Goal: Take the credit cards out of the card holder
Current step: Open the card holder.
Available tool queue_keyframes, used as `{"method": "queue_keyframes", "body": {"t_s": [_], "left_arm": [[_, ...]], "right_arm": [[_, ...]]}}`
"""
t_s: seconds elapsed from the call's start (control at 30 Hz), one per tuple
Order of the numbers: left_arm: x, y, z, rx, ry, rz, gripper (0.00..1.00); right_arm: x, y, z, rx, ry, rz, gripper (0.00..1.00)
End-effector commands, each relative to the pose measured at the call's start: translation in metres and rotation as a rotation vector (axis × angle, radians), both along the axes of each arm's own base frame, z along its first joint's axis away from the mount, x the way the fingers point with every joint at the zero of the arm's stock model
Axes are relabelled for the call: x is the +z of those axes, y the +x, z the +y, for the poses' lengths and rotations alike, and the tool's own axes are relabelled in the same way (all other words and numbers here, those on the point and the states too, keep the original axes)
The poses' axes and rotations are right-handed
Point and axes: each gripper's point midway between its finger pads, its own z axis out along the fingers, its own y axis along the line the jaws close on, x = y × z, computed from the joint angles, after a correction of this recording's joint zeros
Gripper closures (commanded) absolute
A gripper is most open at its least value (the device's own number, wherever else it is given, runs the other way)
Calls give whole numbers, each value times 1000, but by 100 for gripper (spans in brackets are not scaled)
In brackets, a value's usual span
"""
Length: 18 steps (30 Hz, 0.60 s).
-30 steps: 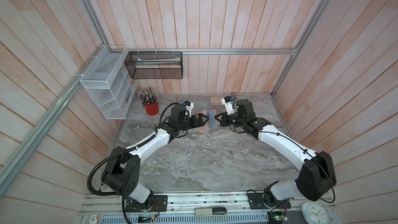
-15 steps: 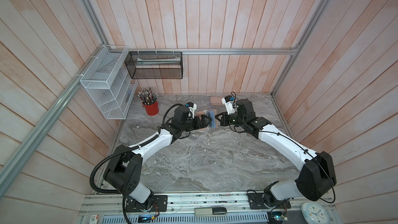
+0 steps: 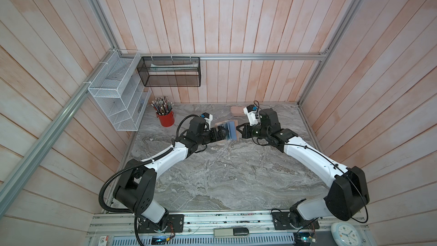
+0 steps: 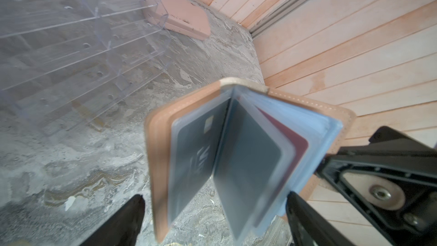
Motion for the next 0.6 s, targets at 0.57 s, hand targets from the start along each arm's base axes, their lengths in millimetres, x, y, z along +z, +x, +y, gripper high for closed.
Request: {"method": "queue_keyframes", "body": {"t_s": [0.57], "left_arm": [[10,6,10,-15,-18,-53,18]], "right_arm": [[5,1,2,49,160,32,100]]}}
